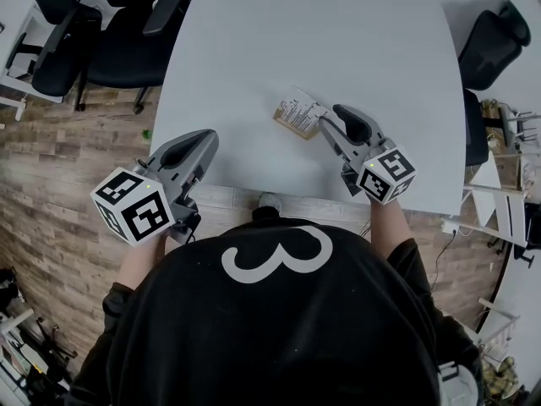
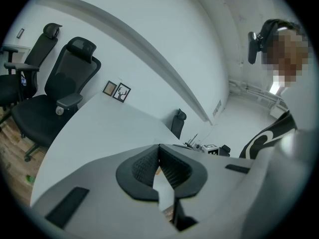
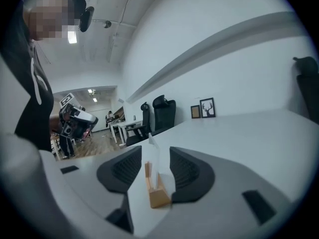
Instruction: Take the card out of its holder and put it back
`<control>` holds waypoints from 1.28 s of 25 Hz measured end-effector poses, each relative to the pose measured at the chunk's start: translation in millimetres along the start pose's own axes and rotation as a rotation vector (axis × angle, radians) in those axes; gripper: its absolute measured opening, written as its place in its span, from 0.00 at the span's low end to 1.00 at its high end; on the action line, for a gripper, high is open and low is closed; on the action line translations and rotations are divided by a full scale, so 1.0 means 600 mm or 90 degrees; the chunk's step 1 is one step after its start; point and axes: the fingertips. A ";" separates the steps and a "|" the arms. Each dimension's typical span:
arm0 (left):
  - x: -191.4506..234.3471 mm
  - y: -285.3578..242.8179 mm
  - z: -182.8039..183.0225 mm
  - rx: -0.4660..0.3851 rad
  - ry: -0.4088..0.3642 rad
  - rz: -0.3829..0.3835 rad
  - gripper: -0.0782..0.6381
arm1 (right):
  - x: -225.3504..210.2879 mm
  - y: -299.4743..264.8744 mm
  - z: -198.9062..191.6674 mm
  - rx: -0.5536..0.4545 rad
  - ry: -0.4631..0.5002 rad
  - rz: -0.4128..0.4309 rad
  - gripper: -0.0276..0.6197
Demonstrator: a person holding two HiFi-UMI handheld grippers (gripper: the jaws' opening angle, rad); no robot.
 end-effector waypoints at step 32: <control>-0.201 0.254 -0.099 -0.014 -0.127 -0.217 0.12 | 0.508 0.160 0.066 -0.126 -0.016 0.057 0.06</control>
Point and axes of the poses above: the fingertips, and each gripper's own axes: y backward along the fingers, x to its left, z out of its top, and after that the axes turned 10 degrees about z, right-handed
